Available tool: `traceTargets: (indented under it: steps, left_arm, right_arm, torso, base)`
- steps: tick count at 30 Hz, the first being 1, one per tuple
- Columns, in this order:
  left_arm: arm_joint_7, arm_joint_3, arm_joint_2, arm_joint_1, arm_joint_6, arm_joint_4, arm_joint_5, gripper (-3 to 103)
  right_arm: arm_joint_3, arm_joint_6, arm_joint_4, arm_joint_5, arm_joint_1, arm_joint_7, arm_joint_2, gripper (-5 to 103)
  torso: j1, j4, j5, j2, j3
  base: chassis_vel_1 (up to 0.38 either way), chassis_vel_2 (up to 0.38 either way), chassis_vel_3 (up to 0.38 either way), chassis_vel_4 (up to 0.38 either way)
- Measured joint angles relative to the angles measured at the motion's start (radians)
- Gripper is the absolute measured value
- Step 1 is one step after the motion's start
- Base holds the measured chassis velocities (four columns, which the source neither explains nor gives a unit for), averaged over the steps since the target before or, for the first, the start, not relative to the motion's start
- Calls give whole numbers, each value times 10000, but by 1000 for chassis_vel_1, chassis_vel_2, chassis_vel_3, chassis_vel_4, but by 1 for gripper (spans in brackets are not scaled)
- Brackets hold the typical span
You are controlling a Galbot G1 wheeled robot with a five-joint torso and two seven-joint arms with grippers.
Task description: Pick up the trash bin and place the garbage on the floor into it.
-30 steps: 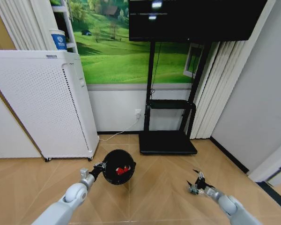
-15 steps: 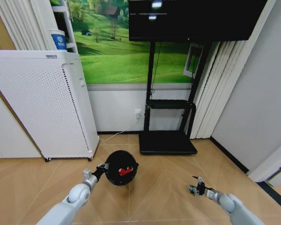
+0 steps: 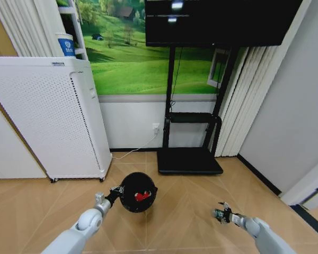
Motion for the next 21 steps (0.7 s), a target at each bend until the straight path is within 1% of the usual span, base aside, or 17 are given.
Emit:
traceTargets:
  steps: [2,3,7,8,12,18,21]
  left_arm:
    - [0,-1,-14,-17,0,6,-6,3]
    - [0,-1,-40,-26,0,9,-19,3]
    - [29,-18,-66,-26,-12,27,-31,3]
    - [48,-3,-81,-67,-25,85,-35,3]
    - [107,52,-102,-159,-52,193,-35,3]
    - [192,105,-130,-247,-119,249,-2,3]
    - [202,106,-212,-258,-143,200,24,3]
  right_arm:
    - [-22,-90,-55,-115,66,71,44,100]
    - [-38,-200,-167,-348,192,141,124,100]
    - [-84,-271,-452,-665,450,198,216,100]
    - [-96,-271,-541,-693,494,146,216,100]
    - [-151,-273,-720,-774,538,-49,179,100]
    - [-380,-329,-850,-849,579,-228,99,100]
    - [-460,-471,-892,-876,601,-271,140,100]
  torso:
    - [0,0,1,0,0]
    - [0,-3,1,0,0]
    - [0,-2,0,0,0]
    - [0,2,1,0,0]
    - [0,-3,1,0,0]
    - [0,-2,1,0,0]
    - [0,-2,0,-1,0]
  base:
    - [0,0,0,0]
    - [0,0,0,0]
    - [0,0,0,0]
    - [0,0,0,0]
    - [0,0,0,0]
    - [0,0,0,0]
    - [0,0,0,0]
